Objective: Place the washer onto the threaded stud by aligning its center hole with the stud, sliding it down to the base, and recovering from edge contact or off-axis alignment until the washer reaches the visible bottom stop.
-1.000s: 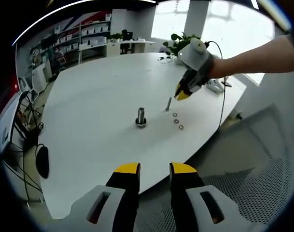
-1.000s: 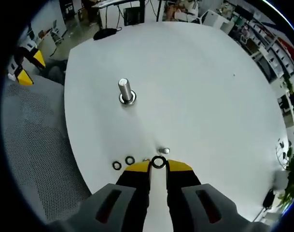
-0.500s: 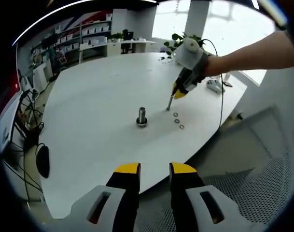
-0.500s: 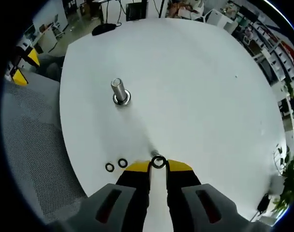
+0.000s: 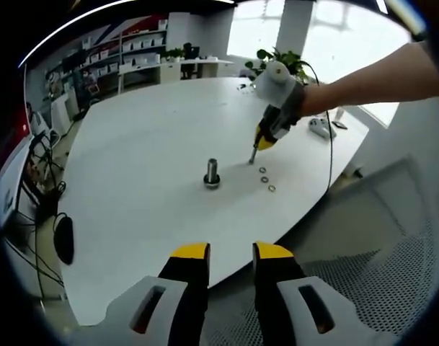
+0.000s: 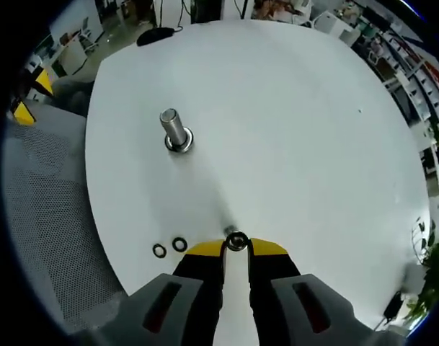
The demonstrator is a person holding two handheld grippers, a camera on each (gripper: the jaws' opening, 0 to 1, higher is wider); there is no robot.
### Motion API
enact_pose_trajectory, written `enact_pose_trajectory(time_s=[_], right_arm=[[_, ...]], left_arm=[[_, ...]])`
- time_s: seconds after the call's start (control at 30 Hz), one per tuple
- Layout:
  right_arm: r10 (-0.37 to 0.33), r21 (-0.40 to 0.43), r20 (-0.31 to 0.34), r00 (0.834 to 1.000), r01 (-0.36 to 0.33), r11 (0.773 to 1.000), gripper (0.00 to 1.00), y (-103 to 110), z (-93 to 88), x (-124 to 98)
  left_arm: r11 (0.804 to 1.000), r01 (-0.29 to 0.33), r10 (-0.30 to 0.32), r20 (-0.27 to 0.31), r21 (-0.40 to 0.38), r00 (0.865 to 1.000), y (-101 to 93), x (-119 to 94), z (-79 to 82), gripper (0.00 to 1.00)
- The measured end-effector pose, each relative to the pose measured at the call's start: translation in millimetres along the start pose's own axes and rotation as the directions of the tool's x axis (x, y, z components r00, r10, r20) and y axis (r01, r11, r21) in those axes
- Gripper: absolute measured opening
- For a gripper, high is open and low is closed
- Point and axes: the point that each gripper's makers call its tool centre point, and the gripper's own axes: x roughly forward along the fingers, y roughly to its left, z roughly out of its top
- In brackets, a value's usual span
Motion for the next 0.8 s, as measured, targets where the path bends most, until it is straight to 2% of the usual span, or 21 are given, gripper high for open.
enact_pose_trajectory(time_s=[0.53,0.8], right_arm=[[0.037,0.027,-0.038,0.999,-0.036,0.999,0.14,1,-12.3,34],[0.050,0.049,-0.044,0.998,-0.047,0.998,0.14,2,-15.2,38]], left_arm=[[1.000,-0.015,0.015,-0.023,-0.014,1.000,3.3,1,-4.2,0.20],[1.000,-0.017,0.017,-0.029,-0.010,0.999,3.3,2,-5.3,0.20]])
